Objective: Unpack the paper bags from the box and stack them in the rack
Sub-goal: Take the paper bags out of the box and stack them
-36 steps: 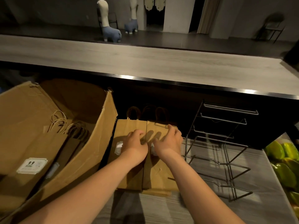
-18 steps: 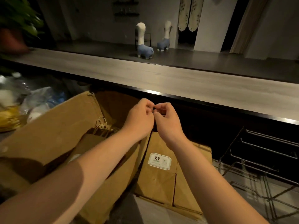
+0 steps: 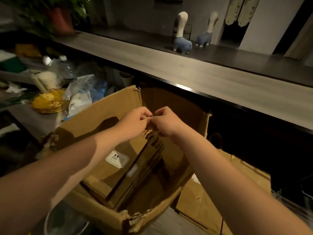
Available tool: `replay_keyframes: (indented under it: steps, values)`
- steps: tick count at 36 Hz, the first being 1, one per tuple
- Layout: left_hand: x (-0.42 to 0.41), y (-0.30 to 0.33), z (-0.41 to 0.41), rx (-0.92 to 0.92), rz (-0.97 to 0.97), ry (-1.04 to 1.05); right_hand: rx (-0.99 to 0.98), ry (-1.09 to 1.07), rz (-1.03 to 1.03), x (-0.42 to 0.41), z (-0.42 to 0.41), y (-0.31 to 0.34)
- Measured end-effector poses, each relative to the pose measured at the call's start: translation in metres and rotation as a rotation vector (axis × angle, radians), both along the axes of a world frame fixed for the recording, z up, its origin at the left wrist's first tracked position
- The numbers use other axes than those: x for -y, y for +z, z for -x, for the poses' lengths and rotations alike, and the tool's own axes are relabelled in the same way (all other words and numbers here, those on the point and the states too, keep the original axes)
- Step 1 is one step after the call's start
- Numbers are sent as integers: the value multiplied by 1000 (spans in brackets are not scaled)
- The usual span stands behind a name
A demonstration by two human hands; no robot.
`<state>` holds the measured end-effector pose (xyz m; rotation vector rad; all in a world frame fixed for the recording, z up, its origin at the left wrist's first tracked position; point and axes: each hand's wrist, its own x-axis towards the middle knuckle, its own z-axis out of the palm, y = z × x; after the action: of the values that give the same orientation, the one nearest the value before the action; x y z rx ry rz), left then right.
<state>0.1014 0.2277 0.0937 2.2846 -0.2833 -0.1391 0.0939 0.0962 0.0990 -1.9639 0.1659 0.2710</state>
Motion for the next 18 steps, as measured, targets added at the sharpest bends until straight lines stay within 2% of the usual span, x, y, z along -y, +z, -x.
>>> replay_keyframes:
  steps: [6,9,15,18]
  values:
    - [-42,-28,-30,-98,-115,60,-241,140,188,-51,-48,-14]
    - [-57,-45,-39,-222,-158,59,-418,214,194,-72,-56,-27]
    - [-71,-75,-48,-463,-516,-1,-599,167,299,-70,-51,-83]
    - [-69,-79,-55,-572,-617,-3,-711,137,318,-54,-43,-102]
